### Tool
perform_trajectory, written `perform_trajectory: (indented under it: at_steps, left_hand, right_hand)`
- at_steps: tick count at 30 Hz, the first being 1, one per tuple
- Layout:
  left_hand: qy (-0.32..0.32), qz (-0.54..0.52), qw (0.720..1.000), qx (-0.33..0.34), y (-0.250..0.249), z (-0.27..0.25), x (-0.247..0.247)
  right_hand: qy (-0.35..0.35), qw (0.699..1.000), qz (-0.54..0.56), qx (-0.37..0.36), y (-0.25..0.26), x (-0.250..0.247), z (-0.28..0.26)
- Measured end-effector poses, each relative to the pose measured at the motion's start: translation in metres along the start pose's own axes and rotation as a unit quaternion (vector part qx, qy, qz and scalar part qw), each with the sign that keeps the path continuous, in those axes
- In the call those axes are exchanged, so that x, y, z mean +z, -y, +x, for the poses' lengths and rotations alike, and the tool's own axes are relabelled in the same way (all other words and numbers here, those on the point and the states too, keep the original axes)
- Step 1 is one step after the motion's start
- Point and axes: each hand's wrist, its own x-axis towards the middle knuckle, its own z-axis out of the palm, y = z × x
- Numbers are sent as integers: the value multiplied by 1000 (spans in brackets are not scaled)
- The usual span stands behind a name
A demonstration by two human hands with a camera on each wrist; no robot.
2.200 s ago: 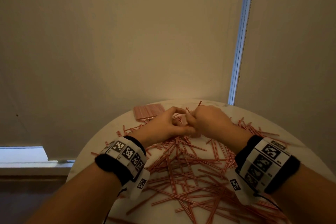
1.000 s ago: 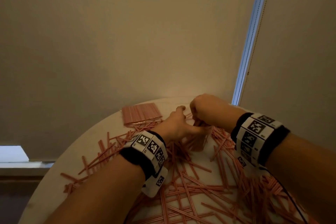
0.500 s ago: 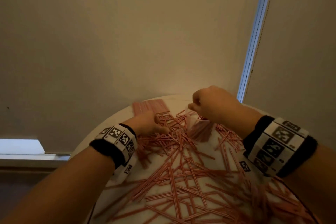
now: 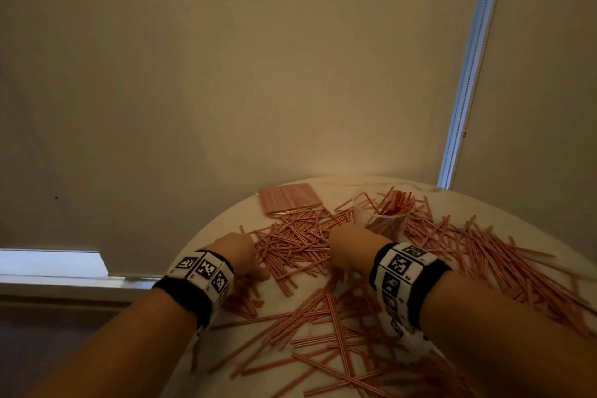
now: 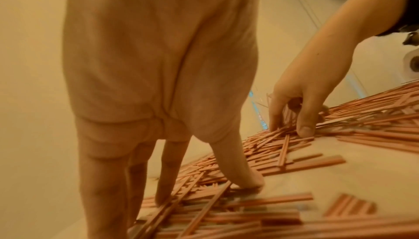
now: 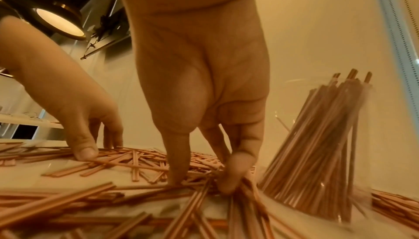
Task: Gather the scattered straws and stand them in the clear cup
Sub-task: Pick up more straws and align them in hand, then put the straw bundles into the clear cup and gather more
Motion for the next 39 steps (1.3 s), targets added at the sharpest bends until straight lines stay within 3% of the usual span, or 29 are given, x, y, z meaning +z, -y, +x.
perform_trajectory:
  at_steps: [9, 11, 14, 18, 21, 24, 27, 32, 35, 39]
  left_hand:
    - [-97, 33, 990, 96, -40, -25, 9]
    - [-85, 30, 989, 116, -50, -32, 10]
    - [-46, -23, 991, 121, -60, -38, 6]
    - [-116, -47, 988, 87, -66, -38, 6]
    - [-62, -5, 997, 44, -79, -36, 14]
    - [-15, 12, 998, 62, -97, -38, 17]
    - [-12, -18, 997, 79, -106, -41, 9]
    - [47, -92, 994, 38, -99, -42, -1]
    - [52, -122, 991, 27, -98, -39, 0]
    - [22, -73, 997, 20, -109, -39, 2]
  right_hand:
    - [-26, 1000, 11, -3, 1, 11, -26]
    - [-8, 1000, 10, 4, -2, 13, -36]
    - [16, 1000, 8, 16, -8, 16, -48]
    - [40, 998, 20, 32, -18, 18, -62]
    - [31, 998, 33, 32, -20, 22, -70]
    - [15, 999, 41, 27, -18, 30, -71]
    - [13, 999, 38, 30, -16, 32, -74]
    - [34, 998, 31, 37, -21, 29, -82]
    - [38, 998, 29, 44, -29, 24, -85]
    - [17, 997, 42, 60, -36, 20, -89]
